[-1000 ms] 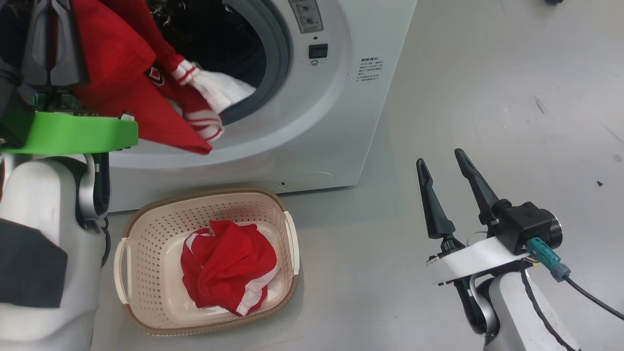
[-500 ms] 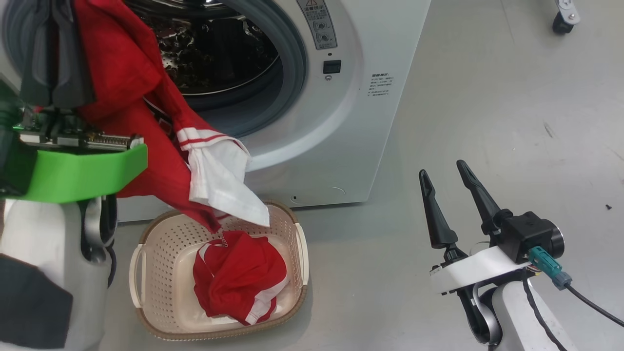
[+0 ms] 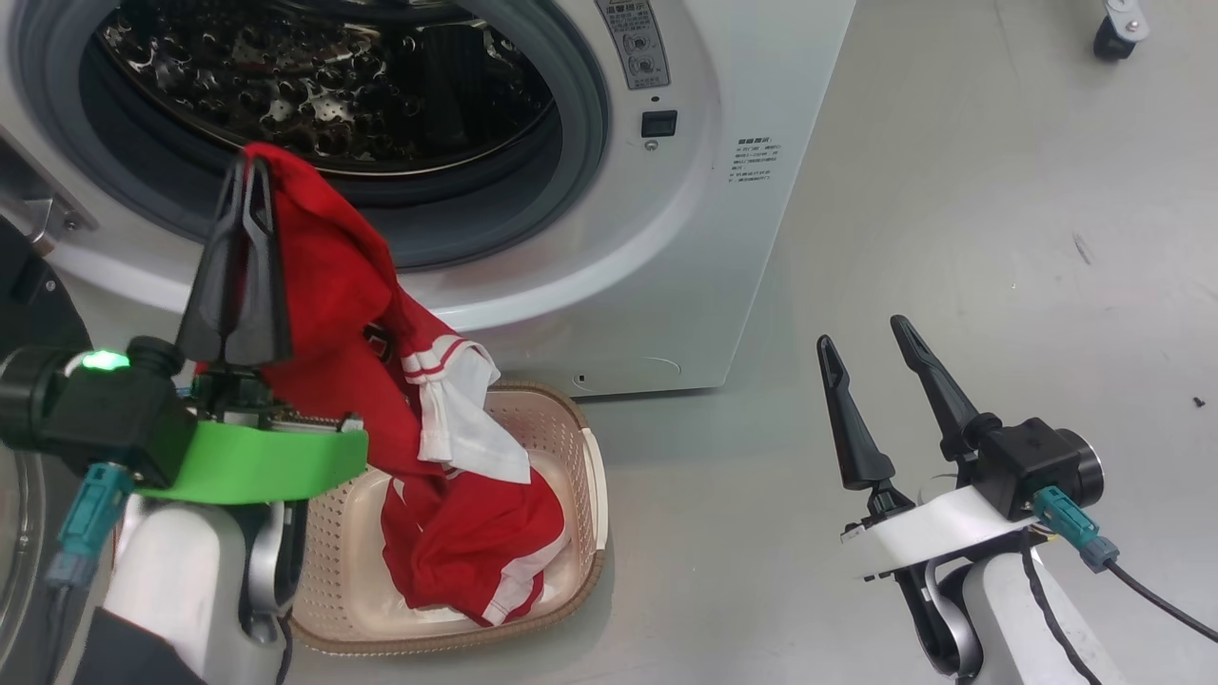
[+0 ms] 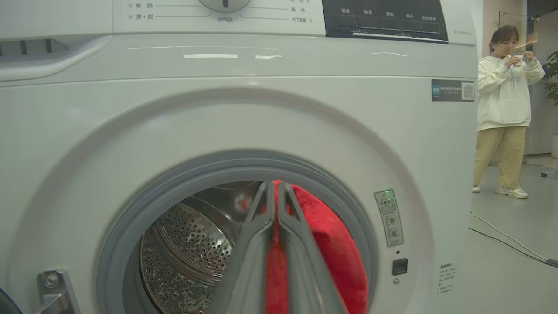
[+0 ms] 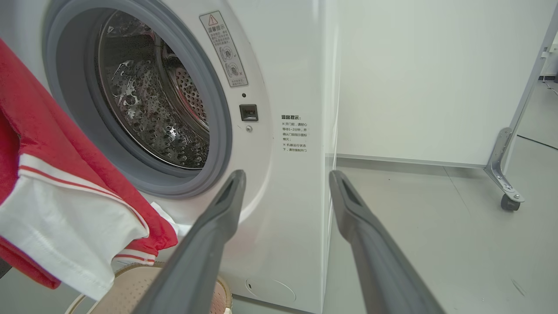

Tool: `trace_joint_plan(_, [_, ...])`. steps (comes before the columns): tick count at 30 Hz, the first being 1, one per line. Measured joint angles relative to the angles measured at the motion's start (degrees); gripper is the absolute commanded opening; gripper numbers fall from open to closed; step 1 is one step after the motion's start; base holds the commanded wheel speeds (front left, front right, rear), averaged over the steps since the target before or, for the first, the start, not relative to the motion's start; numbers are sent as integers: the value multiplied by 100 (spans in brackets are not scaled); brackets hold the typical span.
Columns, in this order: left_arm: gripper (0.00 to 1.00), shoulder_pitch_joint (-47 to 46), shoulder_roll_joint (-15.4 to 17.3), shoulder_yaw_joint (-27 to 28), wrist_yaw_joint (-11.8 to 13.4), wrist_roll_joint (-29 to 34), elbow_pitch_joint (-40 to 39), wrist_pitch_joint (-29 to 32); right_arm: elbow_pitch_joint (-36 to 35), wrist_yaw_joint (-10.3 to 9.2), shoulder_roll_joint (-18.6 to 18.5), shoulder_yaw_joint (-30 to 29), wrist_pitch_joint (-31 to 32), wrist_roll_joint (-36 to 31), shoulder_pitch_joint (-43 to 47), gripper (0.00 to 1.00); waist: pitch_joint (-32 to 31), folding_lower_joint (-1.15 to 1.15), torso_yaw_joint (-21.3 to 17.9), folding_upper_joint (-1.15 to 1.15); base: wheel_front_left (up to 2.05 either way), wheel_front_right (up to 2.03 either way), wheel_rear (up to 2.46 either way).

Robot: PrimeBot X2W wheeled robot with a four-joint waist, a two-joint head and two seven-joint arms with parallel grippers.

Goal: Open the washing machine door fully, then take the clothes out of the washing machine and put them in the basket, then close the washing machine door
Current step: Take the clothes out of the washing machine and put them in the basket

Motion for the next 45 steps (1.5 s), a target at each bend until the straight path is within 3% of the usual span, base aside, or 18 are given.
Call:
trace_joint_plan(14, [0, 770, -105, -216, 1, -226, 469, 274, -143, 12, 2, 0, 0, -96, -7, 100, 402, 0, 2, 0, 0, 0, 0])
trace_joint_plan(27, [0, 819, -166, -255, -80, -655, 1720, 654, -370, 56, 3, 45, 1, -166, -268, 100, 1093, 0, -145, 0, 0, 0, 0])
trace_joint_plan(45, [0, -630, -126, -71, -380, -849, 3635, 1016, -646, 53, 2, 238, 0, -133, -829, 100, 2291, 0, -518, 0, 0, 0, 0])
